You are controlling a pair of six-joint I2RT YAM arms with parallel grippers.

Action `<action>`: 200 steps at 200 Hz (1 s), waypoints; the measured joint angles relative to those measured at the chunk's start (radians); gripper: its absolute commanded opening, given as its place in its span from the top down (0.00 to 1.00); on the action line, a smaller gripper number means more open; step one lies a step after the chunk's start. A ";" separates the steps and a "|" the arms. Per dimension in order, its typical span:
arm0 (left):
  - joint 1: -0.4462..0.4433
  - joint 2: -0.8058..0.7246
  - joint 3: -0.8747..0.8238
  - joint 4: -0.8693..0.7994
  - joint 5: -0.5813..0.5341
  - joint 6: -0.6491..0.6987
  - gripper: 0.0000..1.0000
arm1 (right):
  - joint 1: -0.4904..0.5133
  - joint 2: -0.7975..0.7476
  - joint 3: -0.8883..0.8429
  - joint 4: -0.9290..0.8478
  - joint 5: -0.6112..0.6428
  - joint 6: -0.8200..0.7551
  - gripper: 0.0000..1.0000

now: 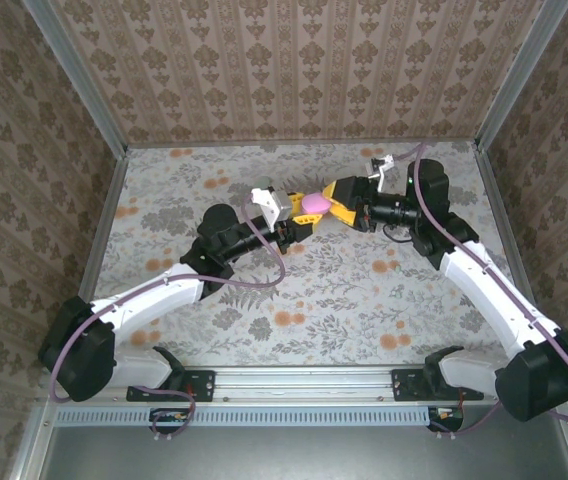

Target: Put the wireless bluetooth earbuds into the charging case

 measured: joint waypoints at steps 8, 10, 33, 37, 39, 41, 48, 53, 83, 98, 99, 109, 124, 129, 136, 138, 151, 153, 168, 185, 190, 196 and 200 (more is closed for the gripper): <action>0.000 0.000 0.000 0.001 0.000 -0.004 0.70 | 0.002 0.001 0.000 0.018 -0.012 0.010 0.32; 0.000 0.000 0.000 0.001 0.000 -0.005 0.70 | 0.002 0.002 0.000 0.023 -0.015 0.013 0.32; 0.000 0.000 0.000 0.005 0.000 -0.014 0.70 | 0.010 0.014 0.000 0.054 -0.044 0.033 0.36; 0.000 0.000 0.000 0.007 0.000 -0.015 0.70 | 0.011 0.019 0.000 0.056 -0.049 0.034 0.37; 0.000 0.000 0.000 0.008 0.000 -0.015 0.70 | 0.013 0.021 0.000 0.057 -0.051 0.034 0.38; 0.000 0.000 0.000 0.008 0.000 -0.015 0.70 | 0.014 0.023 0.000 0.058 -0.053 0.037 0.38; 0.000 0.000 0.000 0.011 0.000 -0.016 0.70 | 0.019 0.031 0.000 0.060 -0.061 0.040 0.39; 0.000 0.000 0.000 0.012 0.000 -0.016 0.70 | 0.023 0.037 0.000 0.060 -0.064 0.042 0.40; 0.004 0.000 -0.001 0.010 0.002 -0.019 0.70 | 0.035 0.063 0.001 0.076 -0.087 0.051 0.46; 0.005 0.000 -0.001 0.009 0.004 -0.020 0.70 | 0.038 0.069 0.008 0.084 -0.093 0.050 0.51; 0.005 0.000 -0.001 0.009 0.003 -0.021 0.70 | 0.039 0.069 0.009 0.084 -0.094 0.051 0.52; 0.005 0.000 -0.001 0.008 0.003 -0.022 0.70 | 0.041 0.072 0.014 0.091 -0.098 0.051 0.55; 0.005 0.000 -0.001 0.008 0.003 -0.022 0.70 | 0.043 0.073 0.016 0.096 -0.102 0.051 0.60; 0.005 0.000 -0.001 0.008 0.003 -0.022 0.70 | 0.043 0.073 0.016 0.097 -0.103 0.051 0.62; 0.006 0.000 -0.001 0.008 0.003 -0.022 0.70 | 0.043 0.074 0.017 0.097 -0.104 0.051 0.64; 0.006 0.000 -0.001 0.008 0.003 -0.022 0.70 | 0.043 0.074 0.017 0.097 -0.104 0.050 0.65; 0.006 0.000 -0.001 0.007 0.003 -0.021 0.69 | 0.042 0.075 0.018 0.097 -0.105 0.050 0.71; 0.006 0.000 -0.001 0.006 0.003 -0.021 0.69 | 0.043 0.075 0.018 0.097 -0.104 0.048 0.71; 0.006 0.000 -0.001 0.003 0.000 -0.018 0.67 | 0.042 0.075 0.021 0.094 -0.103 0.045 0.73; 0.005 0.000 -0.001 -0.008 -0.005 -0.011 0.58 | 0.041 0.075 0.021 0.084 -0.095 0.035 0.76; 0.005 0.000 -0.001 -0.012 -0.008 -0.009 0.55 | 0.042 0.075 0.021 0.080 -0.092 0.029 0.77; 0.005 0.000 -0.001 -0.016 -0.013 -0.007 0.49 | 0.040 0.075 0.021 0.074 -0.085 0.024 0.78; 0.004 0.000 -0.001 -0.020 -0.018 0.003 0.46 | 0.040 0.074 0.020 0.072 -0.080 0.019 0.79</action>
